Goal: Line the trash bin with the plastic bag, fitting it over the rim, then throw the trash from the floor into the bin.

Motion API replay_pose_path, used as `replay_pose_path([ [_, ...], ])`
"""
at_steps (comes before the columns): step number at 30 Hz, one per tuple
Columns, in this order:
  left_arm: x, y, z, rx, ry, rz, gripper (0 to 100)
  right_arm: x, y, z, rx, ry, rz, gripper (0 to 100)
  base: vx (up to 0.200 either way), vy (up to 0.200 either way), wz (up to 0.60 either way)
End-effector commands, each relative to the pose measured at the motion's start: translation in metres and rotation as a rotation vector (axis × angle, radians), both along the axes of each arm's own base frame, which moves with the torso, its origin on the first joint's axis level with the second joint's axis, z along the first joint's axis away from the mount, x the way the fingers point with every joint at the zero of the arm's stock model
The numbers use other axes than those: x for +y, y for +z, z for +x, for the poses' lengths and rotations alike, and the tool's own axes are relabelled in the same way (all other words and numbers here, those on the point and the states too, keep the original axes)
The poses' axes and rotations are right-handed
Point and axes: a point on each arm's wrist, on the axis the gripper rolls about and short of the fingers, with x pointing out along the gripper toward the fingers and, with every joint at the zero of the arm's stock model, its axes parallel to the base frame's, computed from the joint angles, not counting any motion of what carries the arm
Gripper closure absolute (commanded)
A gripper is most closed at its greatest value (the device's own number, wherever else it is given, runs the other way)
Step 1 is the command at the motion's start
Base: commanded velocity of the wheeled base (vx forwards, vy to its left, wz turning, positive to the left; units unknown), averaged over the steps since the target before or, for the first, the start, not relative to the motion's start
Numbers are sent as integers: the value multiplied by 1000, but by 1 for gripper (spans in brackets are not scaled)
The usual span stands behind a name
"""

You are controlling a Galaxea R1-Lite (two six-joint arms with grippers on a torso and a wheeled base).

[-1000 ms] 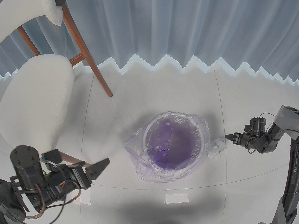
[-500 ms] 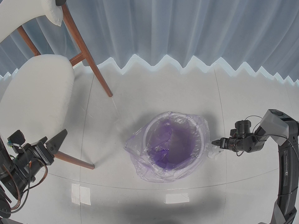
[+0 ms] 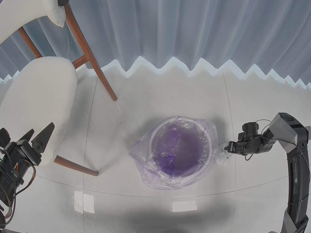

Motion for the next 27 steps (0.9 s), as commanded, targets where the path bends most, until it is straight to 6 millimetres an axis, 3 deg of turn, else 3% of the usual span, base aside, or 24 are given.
replay_pose_path([
  [1, 5, 2, -3, -20, 35, -3, 0, -2, 0, 1, 1, -18, 13, 100, 0, 0, 0],
  [6, 9, 4, -5, -37, 63, 35, 0, -3, 1, -5, 3, -50, 22, 100, 0, 0, 0],
  [7, 10, 5, -9, -54, 67, 65, 0, -8, 22, -17, -44, -78, 21, 100, 0, 0, 0],
  [11, 12, 7, -18, -92, 68, 100, 0, -8, 62, -55, -119, -104, 44, 100, 0, 0, 0],
  [13, 13, 8, -21, -106, 71, 103, 0, -7, 96, -88, -205, -118, 63, 100, 0, 0, 0],
  [14, 13, 8, -22, -107, 73, 102, 0, -7, 100, -93, -219, -120, 64, 100, 0, 0, 0],
  [16, 14, 9, -26, -124, 78, 107, 0, -1, 146, -144, -356, -110, 74, 100, 0, 0, 0],
  [20, 17, 3, -35, -130, 89, 127, 0, 11, 197, -203, -538, -75, 75, 100, 0, 0, 0],
  [22, 19, 0, -38, -131, 99, 137, 0, 16, 213, -222, -602, -60, 81, 100, 0, 0, 0],
  [23, 19, 0, -38, -131, 99, 137, 0, 16, 213, -222, -602, -60, 81, 100, 0, 0, 0],
  [24, 21, -4, -42, -126, 114, 145, 0, 21, 229, -241, -668, -36, 92, 100, 0, 0, 0],
  [27, 22, -6, -45, -120, 127, 158, 0, 28, 240, -256, -724, 4, 107, 100, 0, 0, 0],
])
